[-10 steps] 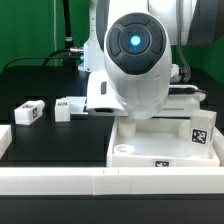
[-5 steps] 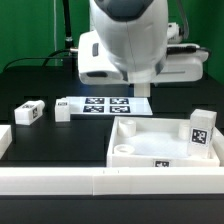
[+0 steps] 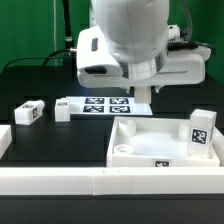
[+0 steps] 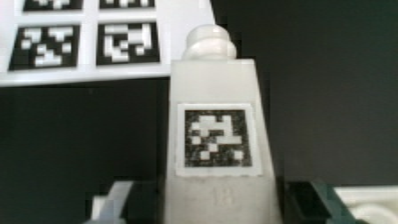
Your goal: Assemble square table
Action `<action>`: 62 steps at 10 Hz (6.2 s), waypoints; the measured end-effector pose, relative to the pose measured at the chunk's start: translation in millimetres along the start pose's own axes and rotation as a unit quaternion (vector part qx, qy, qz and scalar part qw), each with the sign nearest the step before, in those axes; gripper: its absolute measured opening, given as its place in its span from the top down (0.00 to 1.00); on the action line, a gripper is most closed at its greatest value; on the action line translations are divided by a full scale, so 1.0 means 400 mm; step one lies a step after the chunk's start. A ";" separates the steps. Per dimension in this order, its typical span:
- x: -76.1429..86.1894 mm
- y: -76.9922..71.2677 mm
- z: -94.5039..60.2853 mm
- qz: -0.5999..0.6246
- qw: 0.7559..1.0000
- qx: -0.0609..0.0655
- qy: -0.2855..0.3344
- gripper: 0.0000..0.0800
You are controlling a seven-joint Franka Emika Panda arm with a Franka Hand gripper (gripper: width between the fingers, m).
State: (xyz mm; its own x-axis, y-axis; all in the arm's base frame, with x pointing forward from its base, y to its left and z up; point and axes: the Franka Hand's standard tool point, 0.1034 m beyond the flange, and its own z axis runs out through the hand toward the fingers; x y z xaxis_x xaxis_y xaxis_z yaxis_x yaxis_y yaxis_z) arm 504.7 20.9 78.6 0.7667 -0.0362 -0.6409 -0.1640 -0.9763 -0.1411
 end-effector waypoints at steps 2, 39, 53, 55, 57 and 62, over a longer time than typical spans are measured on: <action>0.004 0.002 -0.072 -0.009 0.998 0.002 0.056 0.64; 0.151 0.035 -0.194 -0.044 0.809 -0.084 0.580 0.64; 0.155 0.021 -0.264 -0.048 0.818 -0.075 0.569 0.19; 0.165 0.029 -0.294 -0.054 0.818 -0.080 0.568 0.19; 0.166 0.025 -0.286 -0.055 0.825 -0.077 0.557 0.19; 0.181 0.020 -0.257 -0.048 0.898 -0.046 0.435 0.19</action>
Offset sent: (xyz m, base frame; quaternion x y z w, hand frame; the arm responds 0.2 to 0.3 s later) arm 0.0359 -0.0045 0.0339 -0.0154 0.1380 -0.0220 0.9901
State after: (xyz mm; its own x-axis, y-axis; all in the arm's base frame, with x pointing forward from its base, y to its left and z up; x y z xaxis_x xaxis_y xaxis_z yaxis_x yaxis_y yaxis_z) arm 622.8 -11.3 108.6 0.9758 -0.0642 0.2092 -0.0494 -0.9960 -0.0751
